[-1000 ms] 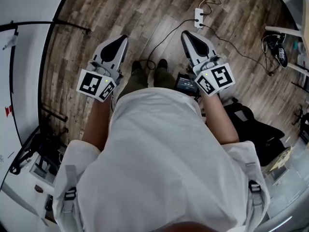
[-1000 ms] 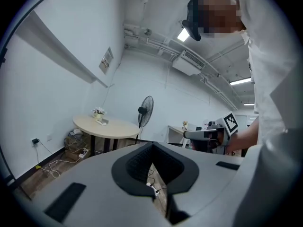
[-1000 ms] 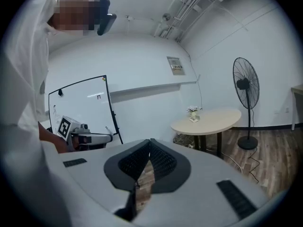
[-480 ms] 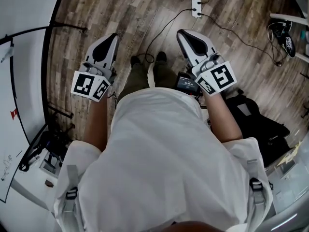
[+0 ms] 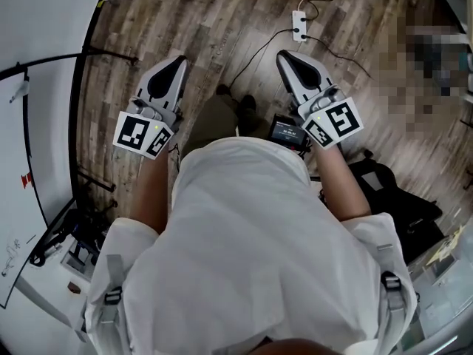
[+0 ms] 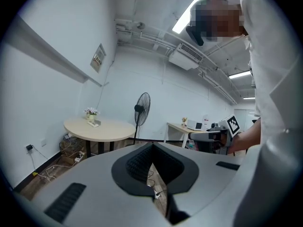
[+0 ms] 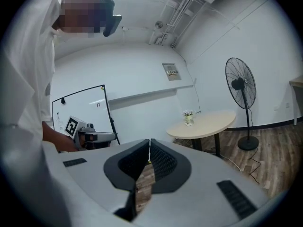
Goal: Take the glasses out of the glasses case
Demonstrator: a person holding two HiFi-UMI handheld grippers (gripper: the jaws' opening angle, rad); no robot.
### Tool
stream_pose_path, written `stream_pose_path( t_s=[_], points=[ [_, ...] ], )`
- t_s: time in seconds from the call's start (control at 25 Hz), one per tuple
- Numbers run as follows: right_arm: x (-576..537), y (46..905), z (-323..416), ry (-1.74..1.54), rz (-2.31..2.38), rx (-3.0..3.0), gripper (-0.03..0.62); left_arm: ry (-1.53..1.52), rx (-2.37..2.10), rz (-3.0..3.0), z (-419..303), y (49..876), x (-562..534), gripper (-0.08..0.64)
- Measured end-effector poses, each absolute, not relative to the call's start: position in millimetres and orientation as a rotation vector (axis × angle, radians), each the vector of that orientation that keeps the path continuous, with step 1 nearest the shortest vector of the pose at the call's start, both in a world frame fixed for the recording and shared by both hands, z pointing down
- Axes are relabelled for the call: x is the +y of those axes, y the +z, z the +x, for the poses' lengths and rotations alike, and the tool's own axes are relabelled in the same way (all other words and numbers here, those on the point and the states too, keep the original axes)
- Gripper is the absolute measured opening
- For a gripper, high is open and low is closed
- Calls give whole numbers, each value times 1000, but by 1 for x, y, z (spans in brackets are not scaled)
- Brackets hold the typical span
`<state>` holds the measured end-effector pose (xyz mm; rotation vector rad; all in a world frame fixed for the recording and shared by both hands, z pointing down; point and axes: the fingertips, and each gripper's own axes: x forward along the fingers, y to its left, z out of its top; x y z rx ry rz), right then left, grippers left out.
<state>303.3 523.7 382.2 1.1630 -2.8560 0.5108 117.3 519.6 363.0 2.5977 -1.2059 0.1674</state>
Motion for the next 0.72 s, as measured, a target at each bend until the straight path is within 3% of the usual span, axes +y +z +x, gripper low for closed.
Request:
stream_pose_path(
  t_s=[0.72],
  points=[
    [284,384,139,423,997,-2788,25,-98,-1225,2528,-40,381,302,12]
  ],
)
